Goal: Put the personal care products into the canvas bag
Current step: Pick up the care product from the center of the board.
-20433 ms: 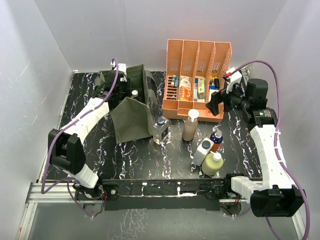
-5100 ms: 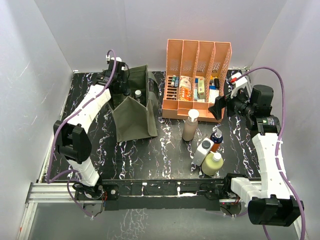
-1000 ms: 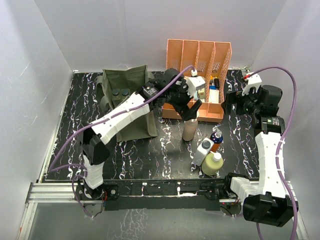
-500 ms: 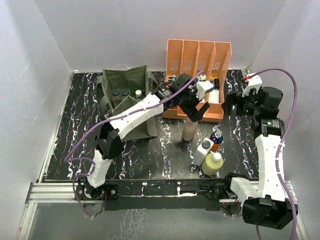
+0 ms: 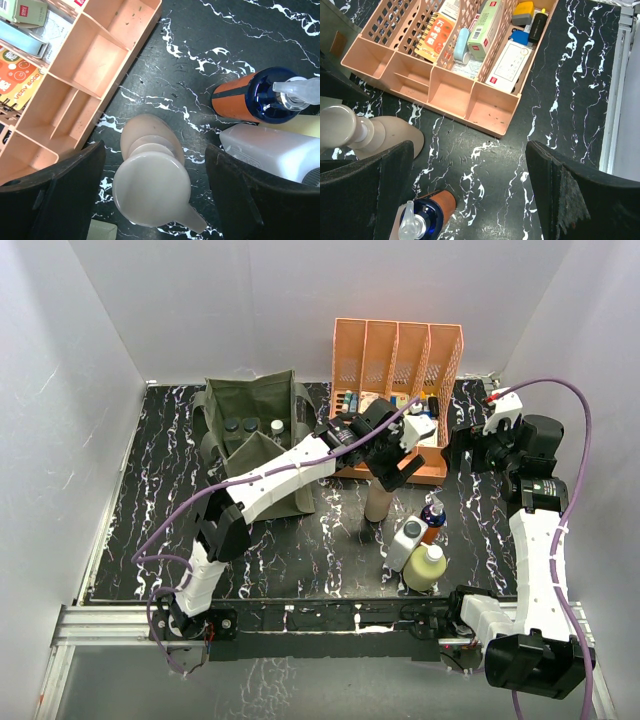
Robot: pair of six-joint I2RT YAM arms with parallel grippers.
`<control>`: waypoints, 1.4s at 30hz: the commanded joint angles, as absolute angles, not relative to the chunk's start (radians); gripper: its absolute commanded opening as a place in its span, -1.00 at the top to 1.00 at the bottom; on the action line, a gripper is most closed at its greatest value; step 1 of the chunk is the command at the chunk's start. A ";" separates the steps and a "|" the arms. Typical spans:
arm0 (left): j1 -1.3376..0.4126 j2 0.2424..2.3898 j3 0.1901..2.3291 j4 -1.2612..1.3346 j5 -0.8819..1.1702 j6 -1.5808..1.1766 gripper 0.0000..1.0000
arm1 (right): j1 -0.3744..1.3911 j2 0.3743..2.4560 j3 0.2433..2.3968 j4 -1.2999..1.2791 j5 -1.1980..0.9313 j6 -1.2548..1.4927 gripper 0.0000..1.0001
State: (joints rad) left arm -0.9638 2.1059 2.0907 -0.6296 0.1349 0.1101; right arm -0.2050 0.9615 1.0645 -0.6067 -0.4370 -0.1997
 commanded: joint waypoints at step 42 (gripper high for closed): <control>-0.976 1.853 2.672 -0.703 -0.187 0.316 1.00 | -0.209 0.946 1.064 -0.560 -0.466 -0.202 -0.97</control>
State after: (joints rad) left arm -0.9749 1.9503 2.5473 -0.8177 -0.0467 0.2749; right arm -0.2050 0.9508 1.0637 -0.6018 -0.4519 -0.2001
